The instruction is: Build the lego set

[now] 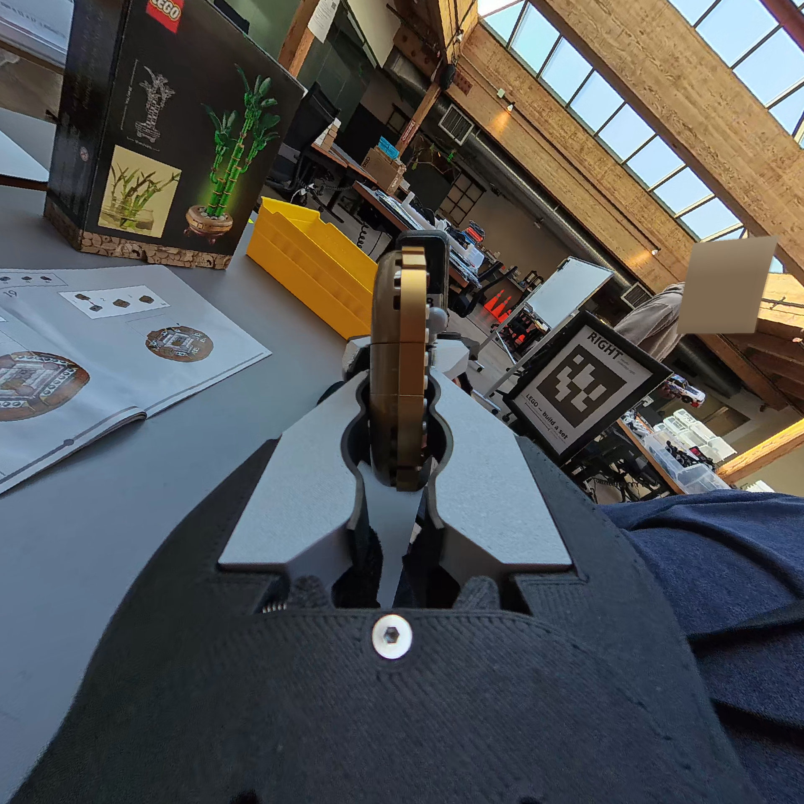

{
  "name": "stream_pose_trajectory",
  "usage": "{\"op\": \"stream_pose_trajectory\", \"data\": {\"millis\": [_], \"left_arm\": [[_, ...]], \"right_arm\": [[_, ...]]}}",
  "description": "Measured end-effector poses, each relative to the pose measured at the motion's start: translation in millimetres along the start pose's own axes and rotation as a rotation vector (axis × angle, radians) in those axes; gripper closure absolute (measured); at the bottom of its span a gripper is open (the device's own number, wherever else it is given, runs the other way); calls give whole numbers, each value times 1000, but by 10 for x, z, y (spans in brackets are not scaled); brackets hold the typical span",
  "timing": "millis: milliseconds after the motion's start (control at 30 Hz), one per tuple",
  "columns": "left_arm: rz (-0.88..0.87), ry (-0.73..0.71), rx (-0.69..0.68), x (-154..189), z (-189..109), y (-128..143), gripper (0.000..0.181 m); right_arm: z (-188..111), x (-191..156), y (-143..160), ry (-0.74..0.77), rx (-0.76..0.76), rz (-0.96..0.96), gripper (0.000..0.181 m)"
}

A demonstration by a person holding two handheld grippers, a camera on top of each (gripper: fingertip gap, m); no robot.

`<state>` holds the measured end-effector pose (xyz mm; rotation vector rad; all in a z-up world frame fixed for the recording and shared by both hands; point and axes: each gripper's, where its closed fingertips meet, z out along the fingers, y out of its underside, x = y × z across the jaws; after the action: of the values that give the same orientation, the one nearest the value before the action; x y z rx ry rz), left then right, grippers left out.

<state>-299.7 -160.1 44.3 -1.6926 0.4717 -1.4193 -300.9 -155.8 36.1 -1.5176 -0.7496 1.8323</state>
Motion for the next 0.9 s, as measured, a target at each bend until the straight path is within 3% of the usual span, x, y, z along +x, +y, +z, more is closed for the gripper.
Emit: {"op": "stream_pose_trajectory", "data": {"millis": [67,133,300,600,900], "left_arm": [[-37,-3,-21,-39,24,54,162],[-121,15,-45,-91,38,108,162],[-407,221,-36,-77,-10,124,136],[-297,102,-81,-262,-161,247,142],[-290,115,-106,-245,-91,303,151]], "right_arm": [[17,-3,35,-17,-1,25,159],[18,45,73,-18,0,84,161],[-2,154,140,-68,45,278,162],[-67,277,140,-22,62,290,162],[-75,295,151,2,49,275,162]]}}
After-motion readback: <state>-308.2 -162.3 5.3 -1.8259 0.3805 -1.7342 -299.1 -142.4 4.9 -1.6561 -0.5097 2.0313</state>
